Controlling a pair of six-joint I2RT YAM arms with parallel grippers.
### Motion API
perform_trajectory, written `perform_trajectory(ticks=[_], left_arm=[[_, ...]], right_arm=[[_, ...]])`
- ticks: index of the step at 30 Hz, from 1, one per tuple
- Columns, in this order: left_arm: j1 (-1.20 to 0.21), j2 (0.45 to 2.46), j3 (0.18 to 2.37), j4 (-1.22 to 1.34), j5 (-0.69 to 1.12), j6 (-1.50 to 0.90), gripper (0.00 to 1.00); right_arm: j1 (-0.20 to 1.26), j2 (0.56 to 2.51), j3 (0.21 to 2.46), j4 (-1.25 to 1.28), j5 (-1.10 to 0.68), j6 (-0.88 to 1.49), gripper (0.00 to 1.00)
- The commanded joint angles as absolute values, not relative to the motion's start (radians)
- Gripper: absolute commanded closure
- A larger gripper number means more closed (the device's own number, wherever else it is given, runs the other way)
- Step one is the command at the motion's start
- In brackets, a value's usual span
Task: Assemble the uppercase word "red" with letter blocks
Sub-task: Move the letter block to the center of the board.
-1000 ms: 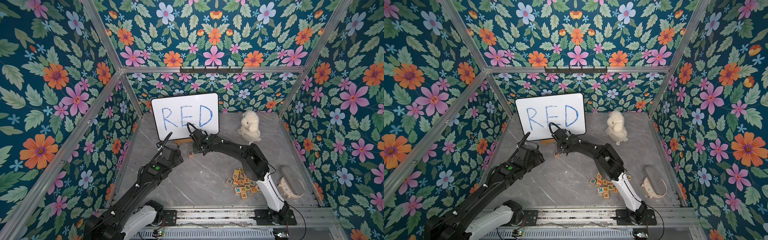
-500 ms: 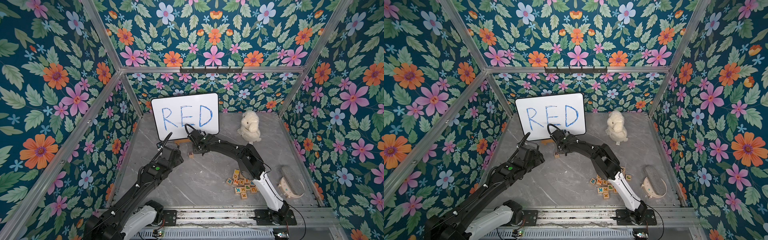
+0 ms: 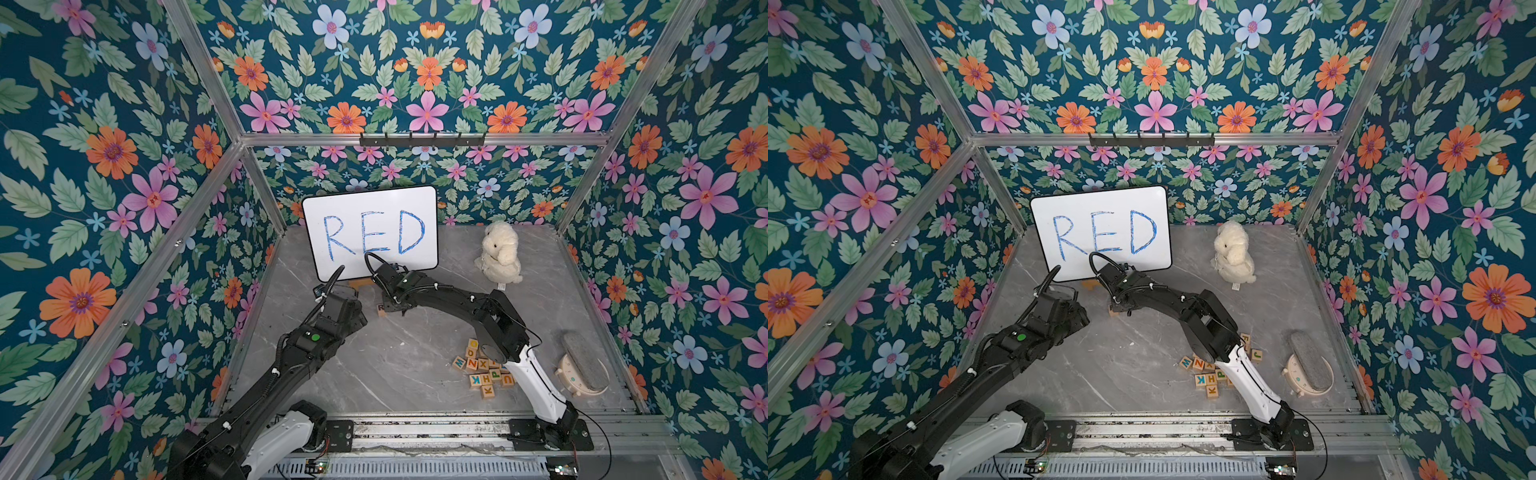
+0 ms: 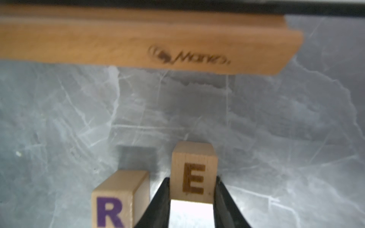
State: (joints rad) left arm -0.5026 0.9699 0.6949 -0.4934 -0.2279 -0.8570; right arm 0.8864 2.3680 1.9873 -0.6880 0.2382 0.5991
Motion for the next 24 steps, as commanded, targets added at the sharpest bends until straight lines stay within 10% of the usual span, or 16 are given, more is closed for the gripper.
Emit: perform_trajectory(ticks=[1, 24], left_arm=[[-0.502, 0.967, 0.696, -0.491, -0.233, -0.858, 0.2], [-0.502, 0.981, 0.701, -0.486, -0.227, -0.861, 0.2]], right_arm=[[0.894, 2.341, 1.964, -0.714, 0.236, 0.609, 0.65], [0.9, 2.319, 1.88, -0.596, 0.168, 0.594, 0.61]])
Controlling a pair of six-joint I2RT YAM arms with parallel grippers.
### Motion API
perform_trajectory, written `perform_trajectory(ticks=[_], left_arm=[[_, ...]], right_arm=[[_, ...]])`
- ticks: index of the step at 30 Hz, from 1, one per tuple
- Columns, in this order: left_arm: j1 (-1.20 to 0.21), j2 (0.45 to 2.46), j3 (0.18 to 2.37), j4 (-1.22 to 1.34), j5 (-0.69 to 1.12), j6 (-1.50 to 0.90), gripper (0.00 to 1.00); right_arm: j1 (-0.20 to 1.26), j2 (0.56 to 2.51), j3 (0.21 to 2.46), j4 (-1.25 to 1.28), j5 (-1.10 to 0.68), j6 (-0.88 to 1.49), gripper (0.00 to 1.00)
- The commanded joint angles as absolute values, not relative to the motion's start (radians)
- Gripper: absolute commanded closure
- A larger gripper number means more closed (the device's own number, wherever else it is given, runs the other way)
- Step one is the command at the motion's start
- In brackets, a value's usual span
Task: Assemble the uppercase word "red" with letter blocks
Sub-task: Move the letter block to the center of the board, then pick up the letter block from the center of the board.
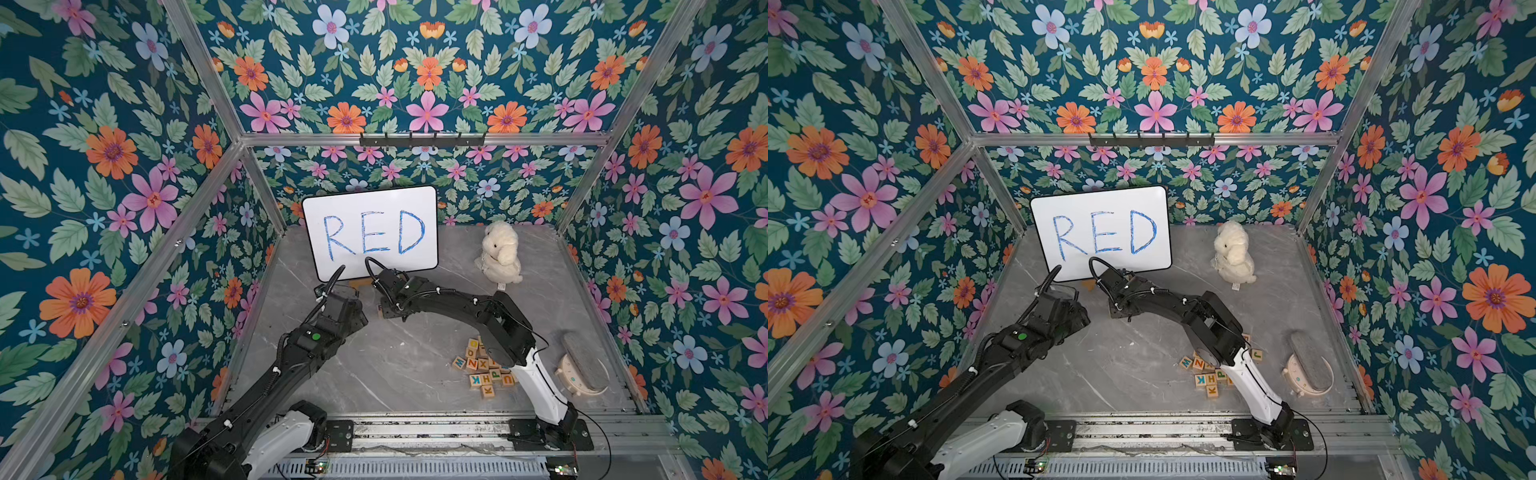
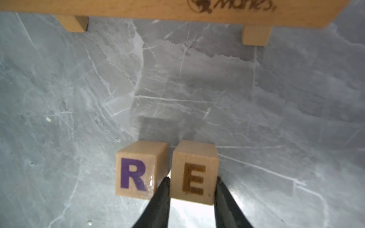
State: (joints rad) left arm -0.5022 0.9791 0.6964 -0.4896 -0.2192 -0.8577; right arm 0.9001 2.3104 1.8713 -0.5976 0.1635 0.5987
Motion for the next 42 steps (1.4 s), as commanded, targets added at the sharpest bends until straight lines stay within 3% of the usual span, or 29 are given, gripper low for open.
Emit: perform_trajectory(ticks=[1, 13, 20, 28, 31, 37, 42], left_arm=[[-0.502, 0.98, 0.701, -0.485, -0.228, -0.861, 0.2], [-0.502, 0.977, 0.705, -0.485, -0.221, -0.859, 0.2], [-0.502, 0.986, 0.716, -0.457, -0.197, -0.861, 0.2], [-0.503, 1.008, 0.708, -0.373, -0.146, -0.864, 0.21], [-0.508, 1.023, 0.693, -0.248, -0.046, -0.872, 0.22], [-0.661, 1.153, 0.745, -0.134, -0.042, -0.808, 0.23], [-0.845, 1.365, 0.939, -0.251, -0.027, -0.633, 0.21]], right_arm=[[0.9, 2.32, 1.883, -0.599, 0.17, 0.594, 0.6], [0.901, 2.276, 1.887, -0.619, 0.185, 0.572, 0.51], [0.902, 2.143, 1.835, -0.645, 0.206, 0.577, 0.5], [0.898, 1.813, 1.502, -0.606, 0.301, 0.668, 0.5], [0.891, 1.696, 1.379, -0.633, 0.369, 0.692, 0.5], [0.846, 1.449, 1.192, -0.711, 0.467, 0.772, 0.5], [0.788, 1.246, 1.036, -0.69, 0.473, 0.885, 0.5]])
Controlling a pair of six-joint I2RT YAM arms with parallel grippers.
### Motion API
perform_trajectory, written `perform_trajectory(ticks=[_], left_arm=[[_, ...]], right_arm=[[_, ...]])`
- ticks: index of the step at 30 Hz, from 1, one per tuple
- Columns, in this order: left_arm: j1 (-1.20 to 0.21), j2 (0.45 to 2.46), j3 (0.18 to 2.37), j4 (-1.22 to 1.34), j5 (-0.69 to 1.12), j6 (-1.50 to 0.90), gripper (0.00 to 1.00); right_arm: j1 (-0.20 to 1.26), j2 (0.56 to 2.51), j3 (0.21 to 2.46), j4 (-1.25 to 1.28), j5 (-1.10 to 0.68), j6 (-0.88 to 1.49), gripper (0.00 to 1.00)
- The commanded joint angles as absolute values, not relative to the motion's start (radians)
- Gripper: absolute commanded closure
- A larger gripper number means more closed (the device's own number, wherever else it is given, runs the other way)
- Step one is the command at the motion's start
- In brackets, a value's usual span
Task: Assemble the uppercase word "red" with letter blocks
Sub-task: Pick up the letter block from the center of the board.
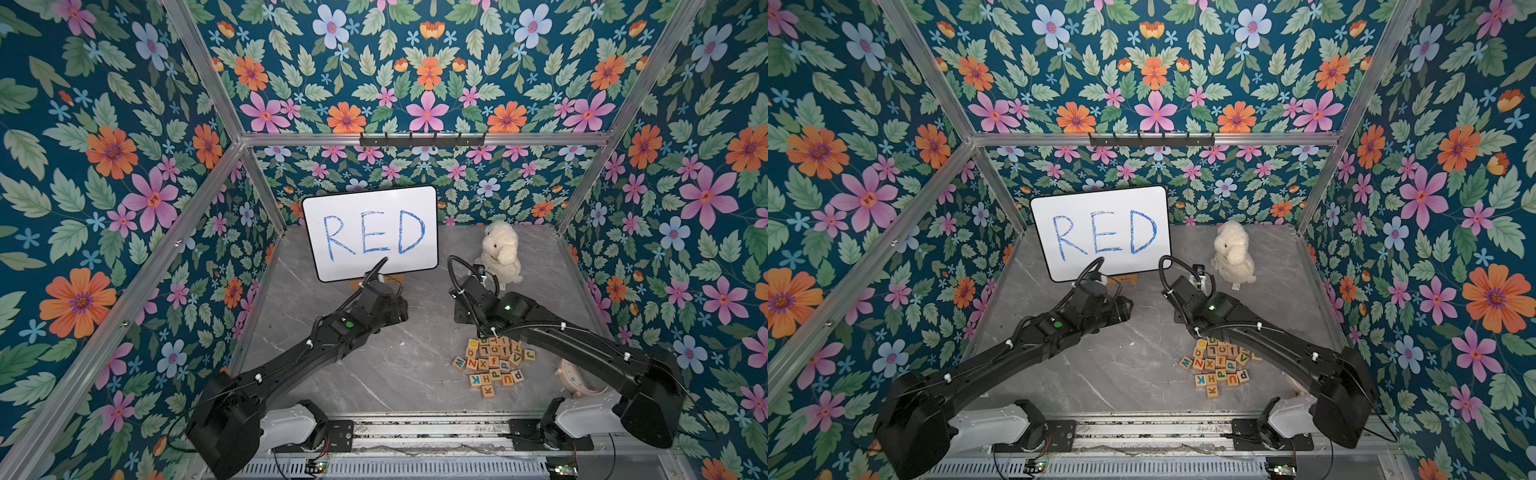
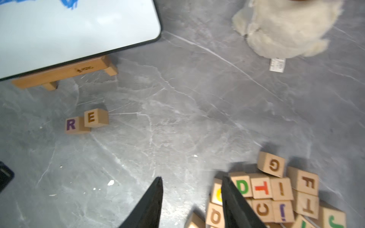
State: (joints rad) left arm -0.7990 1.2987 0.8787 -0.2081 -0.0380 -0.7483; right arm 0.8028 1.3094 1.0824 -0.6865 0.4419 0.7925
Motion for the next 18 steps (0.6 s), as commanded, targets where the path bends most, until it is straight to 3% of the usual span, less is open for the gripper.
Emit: perform_trajectory(ticks=[1, 8, 18], left_arm=[[-0.86, 1.397, 0.959, -0.267, -0.021, -0.626, 0.21], [-0.951, 1.464, 0.968, -0.199, 0.056, -0.602, 0.2], [-0.964, 1.478, 0.986, -0.179, 0.086, -0.581, 0.19]], right_arm=[[0.783, 1.214, 1.009, -0.669, 0.462, 0.885, 0.5], [0.779, 1.053, 0.908, -0.749, 0.462, 0.959, 0.48], [0.776, 0.911, 0.834, -0.959, 0.423, 1.046, 0.47]])
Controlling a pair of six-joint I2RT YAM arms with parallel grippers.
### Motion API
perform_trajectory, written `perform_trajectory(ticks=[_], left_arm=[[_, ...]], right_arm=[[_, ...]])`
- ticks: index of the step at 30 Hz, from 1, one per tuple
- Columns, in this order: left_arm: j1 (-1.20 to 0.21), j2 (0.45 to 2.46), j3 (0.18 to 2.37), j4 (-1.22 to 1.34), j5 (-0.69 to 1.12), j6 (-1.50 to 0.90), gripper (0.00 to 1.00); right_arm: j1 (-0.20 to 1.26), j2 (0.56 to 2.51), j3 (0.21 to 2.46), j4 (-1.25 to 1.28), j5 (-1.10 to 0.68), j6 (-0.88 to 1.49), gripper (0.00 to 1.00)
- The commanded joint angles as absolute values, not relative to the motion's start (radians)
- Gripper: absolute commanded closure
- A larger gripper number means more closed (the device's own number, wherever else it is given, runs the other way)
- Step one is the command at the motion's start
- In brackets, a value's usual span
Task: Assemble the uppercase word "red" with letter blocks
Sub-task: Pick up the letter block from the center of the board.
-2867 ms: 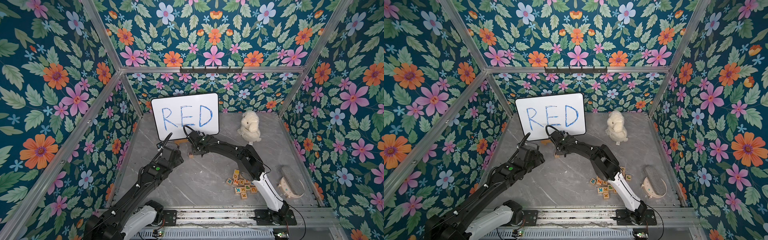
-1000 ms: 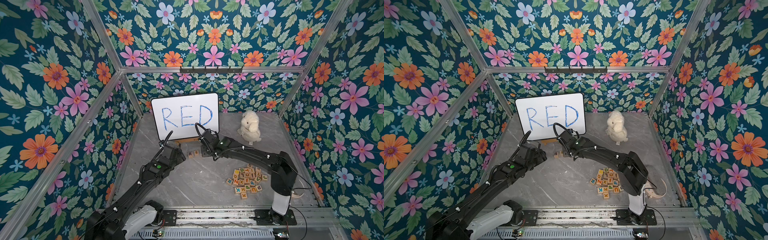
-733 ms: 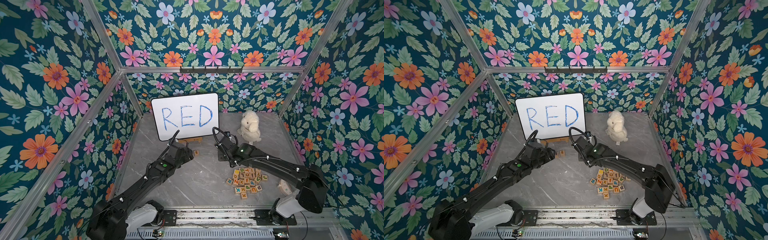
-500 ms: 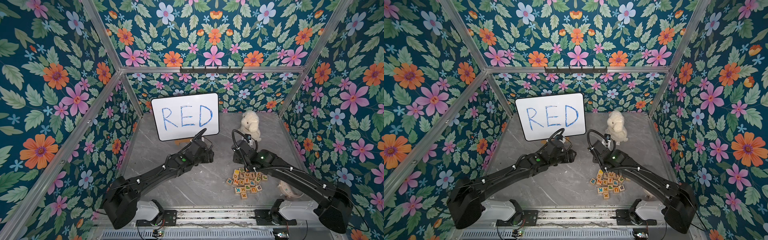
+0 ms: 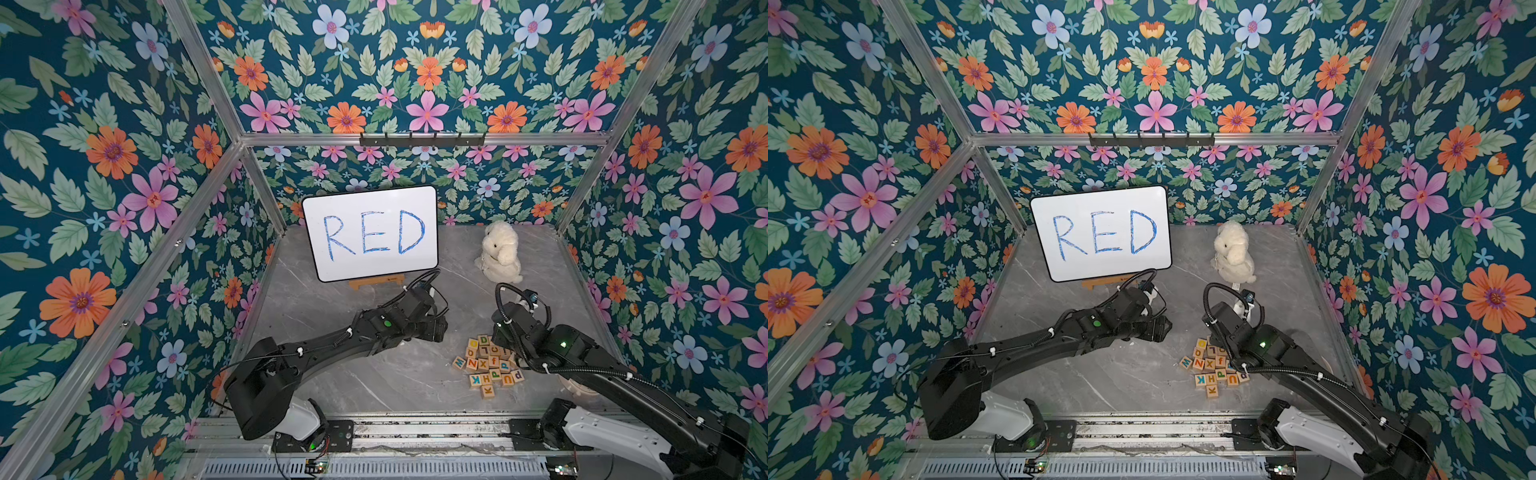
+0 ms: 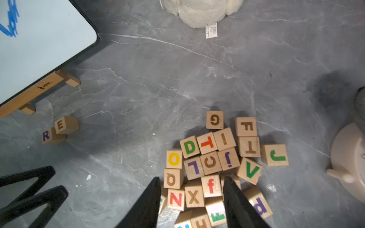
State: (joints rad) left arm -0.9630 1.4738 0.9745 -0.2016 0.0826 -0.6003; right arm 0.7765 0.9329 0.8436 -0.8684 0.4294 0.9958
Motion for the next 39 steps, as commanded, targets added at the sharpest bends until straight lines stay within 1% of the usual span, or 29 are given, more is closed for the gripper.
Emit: perform_trajectory(ticks=[1, 7, 11, 20, 24, 31, 36, 39], left_arm=[[-0.964, 1.48, 0.99, -0.182, 0.074, -0.579, 0.19], [-0.966, 1.463, 0.994, -0.179, 0.001, -0.57, 0.2], [-0.966, 1.448, 0.989, -0.175, -0.062, -0.581, 0.2], [-0.966, 1.457, 0.989, -0.088, -0.099, -0.62, 0.2], [-0.966, 1.475, 1.002, -0.077, -0.117, -0.645, 0.19], [-0.966, 1.473, 0.99, -0.072, -0.159, -0.672, 0.19], [-0.965, 1.464, 0.985, -0.114, -0.211, -0.7, 0.18], [-0.964, 1.463, 0.985, -0.13, -0.233, -0.705, 0.18]], right_arm=[[0.776, 0.901, 0.827, -0.965, 0.421, 1.05, 0.46], [0.775, 0.88, 0.783, -0.929, 0.394, 1.035, 0.45], [0.775, 0.914, 0.781, -0.905, 0.345, 1.0, 0.45], [0.775, 0.99, 0.772, -0.858, 0.244, 0.944, 0.45], [0.774, 1.034, 0.775, -0.832, 0.238, 0.936, 0.45], [0.773, 1.146, 0.778, -0.698, 0.219, 0.904, 0.44], [0.738, 1.215, 0.766, -0.617, 0.226, 0.881, 0.45], [0.718, 1.246, 0.762, -0.583, 0.234, 0.856, 0.5]])
